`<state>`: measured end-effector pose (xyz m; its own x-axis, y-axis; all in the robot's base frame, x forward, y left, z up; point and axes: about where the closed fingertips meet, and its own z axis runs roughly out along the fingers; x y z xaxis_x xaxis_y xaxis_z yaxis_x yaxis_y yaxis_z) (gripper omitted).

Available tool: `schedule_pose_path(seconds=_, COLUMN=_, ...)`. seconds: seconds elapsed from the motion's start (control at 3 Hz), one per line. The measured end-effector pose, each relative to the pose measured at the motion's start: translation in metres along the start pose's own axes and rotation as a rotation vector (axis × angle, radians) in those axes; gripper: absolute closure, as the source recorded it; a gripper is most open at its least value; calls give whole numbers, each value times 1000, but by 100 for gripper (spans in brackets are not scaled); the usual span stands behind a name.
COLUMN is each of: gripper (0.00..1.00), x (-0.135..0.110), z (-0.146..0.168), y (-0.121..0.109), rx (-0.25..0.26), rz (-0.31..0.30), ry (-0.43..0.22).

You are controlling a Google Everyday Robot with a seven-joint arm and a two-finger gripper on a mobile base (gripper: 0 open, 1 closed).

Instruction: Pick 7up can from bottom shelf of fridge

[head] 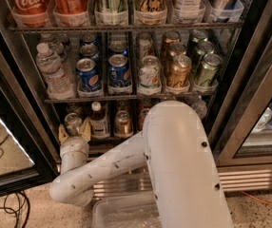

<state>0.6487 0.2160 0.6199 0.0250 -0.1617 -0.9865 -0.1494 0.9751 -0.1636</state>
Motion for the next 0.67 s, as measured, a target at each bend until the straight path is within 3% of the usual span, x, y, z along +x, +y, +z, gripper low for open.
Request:
schedule_pose_path(seconds=0.33, gripper=31, x=-6, z=13, y=-5, rx=10, rz=-18, ry=-14)
schedule_pose_path(seconds=0.67, gripper=43, x=-5, z=23, y=-5, rx=1, rz=-25, ry=-7)
